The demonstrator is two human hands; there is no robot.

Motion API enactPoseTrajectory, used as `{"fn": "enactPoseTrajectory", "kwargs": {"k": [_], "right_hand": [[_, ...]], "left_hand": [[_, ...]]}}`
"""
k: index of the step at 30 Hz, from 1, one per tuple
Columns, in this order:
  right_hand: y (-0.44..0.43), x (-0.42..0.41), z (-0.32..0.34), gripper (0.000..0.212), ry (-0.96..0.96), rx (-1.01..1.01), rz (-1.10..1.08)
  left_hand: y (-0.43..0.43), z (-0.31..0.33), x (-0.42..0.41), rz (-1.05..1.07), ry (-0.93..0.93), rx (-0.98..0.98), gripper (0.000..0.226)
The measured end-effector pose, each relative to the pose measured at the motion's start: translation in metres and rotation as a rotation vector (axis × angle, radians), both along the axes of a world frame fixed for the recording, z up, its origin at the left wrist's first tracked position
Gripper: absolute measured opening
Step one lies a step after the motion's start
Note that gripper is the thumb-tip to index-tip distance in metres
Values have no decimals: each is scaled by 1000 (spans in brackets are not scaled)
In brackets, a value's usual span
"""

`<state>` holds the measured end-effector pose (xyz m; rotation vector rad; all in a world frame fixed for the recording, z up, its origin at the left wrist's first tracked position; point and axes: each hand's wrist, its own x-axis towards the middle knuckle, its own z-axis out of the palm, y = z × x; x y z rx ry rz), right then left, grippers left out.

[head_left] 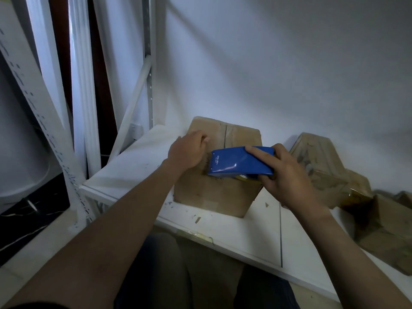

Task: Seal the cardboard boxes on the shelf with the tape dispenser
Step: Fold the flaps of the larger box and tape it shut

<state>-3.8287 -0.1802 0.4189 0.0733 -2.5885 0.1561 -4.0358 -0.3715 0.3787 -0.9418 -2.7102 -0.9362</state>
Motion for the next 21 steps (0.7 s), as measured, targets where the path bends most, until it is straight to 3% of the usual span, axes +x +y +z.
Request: {"fn": "enactPoseTrajectory", "kwargs": {"k": [11,21], "right_hand": [[53,22,6,62,32,-33,-45],[112,41,-14,73,4,-86,60]], "left_hand": [[1,5,-1,24,-12,-47,40],[5,1,-1,45,85,-103,42]]}}
